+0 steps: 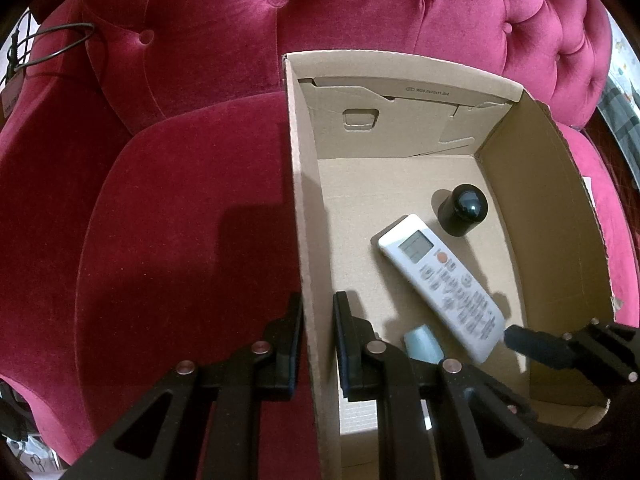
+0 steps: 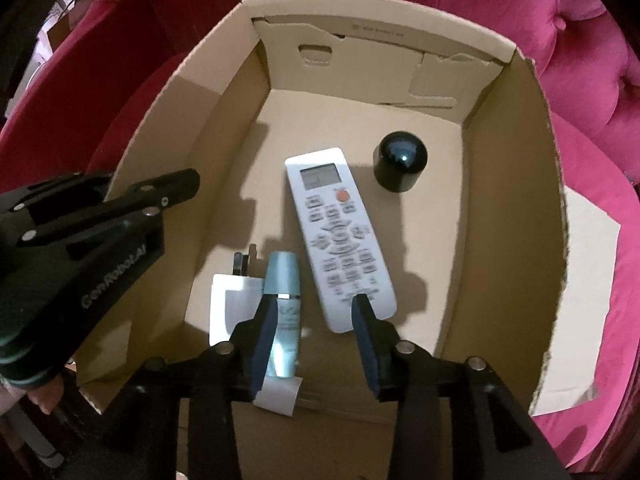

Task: Organize rigid objects
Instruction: 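Withdraw the right gripper from the box to the blue key fob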

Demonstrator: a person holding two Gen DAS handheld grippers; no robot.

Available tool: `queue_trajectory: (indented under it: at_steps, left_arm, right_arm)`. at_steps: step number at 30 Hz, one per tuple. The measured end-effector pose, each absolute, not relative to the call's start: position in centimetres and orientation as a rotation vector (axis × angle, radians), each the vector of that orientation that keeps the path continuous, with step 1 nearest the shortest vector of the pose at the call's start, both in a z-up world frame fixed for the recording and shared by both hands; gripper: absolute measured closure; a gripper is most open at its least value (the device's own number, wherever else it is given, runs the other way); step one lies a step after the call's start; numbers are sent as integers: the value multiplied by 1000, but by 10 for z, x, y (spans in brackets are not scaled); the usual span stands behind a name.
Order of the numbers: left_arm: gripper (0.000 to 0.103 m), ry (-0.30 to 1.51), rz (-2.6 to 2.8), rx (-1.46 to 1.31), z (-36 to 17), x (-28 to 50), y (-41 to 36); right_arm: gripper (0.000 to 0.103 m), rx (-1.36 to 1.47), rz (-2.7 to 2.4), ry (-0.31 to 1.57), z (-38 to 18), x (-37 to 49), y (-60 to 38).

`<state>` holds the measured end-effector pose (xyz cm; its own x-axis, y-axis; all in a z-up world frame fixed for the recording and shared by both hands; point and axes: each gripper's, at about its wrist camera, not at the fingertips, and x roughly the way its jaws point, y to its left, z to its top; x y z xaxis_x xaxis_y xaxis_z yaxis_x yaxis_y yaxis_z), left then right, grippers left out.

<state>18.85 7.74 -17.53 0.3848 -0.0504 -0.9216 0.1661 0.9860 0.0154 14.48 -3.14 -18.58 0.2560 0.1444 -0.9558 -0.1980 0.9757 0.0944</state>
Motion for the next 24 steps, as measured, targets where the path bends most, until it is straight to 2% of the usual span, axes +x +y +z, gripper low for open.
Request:
queue_trajectory:
  at_steps: [9,15,18,22,24]
  left_arm:
    - [87,1167,-138,114,-175,188,77]
    - [87,1167,-138,114,-176,187,77]
    - [87,1167,-138,115,-176,188,77]
    - [87,1166,-138,116,-176,188,77]
    - [87,1166,-138,116,-177,188,78]
  right_arm:
    - [58,-60,217,1251,-169,144,-35]
    - [53,-71,200,1224,-155,143,-41]
    - [45,-68,190,1209,-147,140,-46]
    - [27,-65,176,1181,-135,138,-54]
    - [20,-56,172,1169,-129,137,-59]
